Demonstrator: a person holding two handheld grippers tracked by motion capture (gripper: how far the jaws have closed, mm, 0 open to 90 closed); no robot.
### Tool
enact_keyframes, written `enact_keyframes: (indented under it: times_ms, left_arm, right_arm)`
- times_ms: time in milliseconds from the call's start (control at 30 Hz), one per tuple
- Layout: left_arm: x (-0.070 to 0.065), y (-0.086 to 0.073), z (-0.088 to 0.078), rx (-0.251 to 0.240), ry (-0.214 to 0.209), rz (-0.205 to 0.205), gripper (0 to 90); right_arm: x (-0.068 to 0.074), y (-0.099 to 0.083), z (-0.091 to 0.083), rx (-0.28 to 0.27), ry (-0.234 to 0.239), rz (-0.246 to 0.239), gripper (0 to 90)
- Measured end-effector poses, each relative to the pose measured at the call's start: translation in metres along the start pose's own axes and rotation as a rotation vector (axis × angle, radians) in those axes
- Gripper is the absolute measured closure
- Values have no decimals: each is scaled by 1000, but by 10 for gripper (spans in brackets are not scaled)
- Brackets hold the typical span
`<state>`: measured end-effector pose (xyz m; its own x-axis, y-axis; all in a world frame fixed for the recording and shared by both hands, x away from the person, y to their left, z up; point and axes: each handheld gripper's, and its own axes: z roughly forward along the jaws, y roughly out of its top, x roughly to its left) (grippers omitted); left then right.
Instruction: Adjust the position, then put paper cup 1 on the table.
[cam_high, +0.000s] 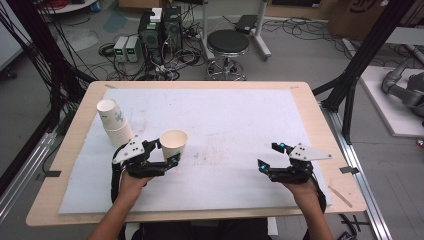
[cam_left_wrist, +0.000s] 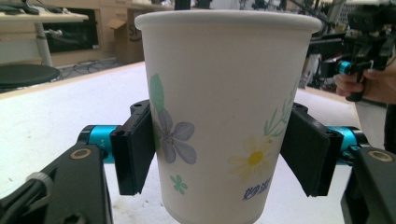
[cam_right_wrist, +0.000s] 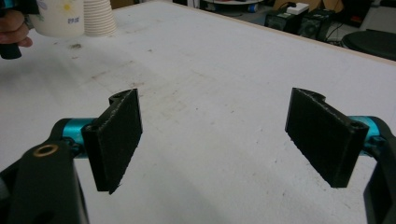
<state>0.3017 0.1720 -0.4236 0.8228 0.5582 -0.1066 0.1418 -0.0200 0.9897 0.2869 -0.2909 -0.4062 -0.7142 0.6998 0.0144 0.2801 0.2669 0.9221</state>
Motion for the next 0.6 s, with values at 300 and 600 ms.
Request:
enact_keyframes:
  times_ms: [300,600]
  left_arm:
    - [-3,1,-1,-15,6,24,315]
    - [-1,0,1,-6,13,29,312]
  right_arm:
    - [3,1,0,4,6,-18,194]
    - [2,1,2,12,7,-15,194]
